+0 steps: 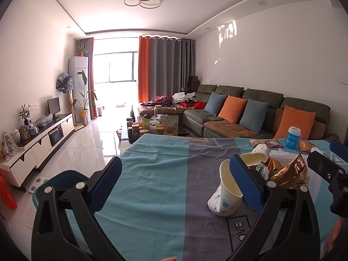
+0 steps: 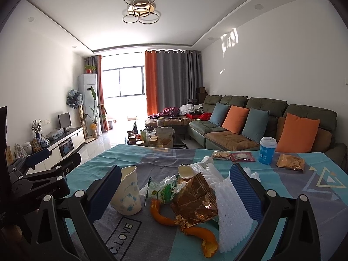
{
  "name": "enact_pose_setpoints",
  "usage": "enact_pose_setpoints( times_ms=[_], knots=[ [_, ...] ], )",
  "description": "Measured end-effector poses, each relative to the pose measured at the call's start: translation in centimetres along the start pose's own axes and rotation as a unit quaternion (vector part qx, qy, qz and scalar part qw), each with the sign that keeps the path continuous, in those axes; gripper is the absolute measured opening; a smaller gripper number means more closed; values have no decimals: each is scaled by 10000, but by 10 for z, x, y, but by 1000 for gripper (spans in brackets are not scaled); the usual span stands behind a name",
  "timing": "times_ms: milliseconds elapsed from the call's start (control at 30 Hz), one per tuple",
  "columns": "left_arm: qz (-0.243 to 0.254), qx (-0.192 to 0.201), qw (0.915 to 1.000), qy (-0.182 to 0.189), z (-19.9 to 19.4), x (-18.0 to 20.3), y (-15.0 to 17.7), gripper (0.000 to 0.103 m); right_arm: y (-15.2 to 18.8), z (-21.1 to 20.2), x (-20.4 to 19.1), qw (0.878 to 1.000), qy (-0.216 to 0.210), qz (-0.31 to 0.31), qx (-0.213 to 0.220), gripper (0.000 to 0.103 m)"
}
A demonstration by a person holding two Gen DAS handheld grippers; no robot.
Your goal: Collect trash
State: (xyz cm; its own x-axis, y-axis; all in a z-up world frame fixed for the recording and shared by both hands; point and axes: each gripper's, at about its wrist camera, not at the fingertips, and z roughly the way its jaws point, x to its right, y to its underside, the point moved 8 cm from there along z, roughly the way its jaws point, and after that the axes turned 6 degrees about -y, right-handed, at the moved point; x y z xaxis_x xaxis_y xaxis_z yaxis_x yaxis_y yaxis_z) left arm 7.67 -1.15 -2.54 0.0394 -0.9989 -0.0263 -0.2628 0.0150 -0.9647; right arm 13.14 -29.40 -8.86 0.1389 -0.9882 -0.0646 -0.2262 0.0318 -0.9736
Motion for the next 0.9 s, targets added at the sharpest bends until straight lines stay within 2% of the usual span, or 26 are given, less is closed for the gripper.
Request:
enact_pose_setpoints(
  times_ms=[333,633,767,900],
  knots=[
    [75,-180,9998,93,9,8,11,98,2,-1,10,10000,31,80,-49,96],
    [221,-509,9978,375,22,19,27,97,11,14,18,9992,3,116,-380,96],
    [291,-581,9969,450,26,25,31,97,14,23,22,9982,-40,159,-572,90],
    [331,-649,9959,527,29,30,35,97,13,25,22,9982,-55,51,-599,89]
  ],
)
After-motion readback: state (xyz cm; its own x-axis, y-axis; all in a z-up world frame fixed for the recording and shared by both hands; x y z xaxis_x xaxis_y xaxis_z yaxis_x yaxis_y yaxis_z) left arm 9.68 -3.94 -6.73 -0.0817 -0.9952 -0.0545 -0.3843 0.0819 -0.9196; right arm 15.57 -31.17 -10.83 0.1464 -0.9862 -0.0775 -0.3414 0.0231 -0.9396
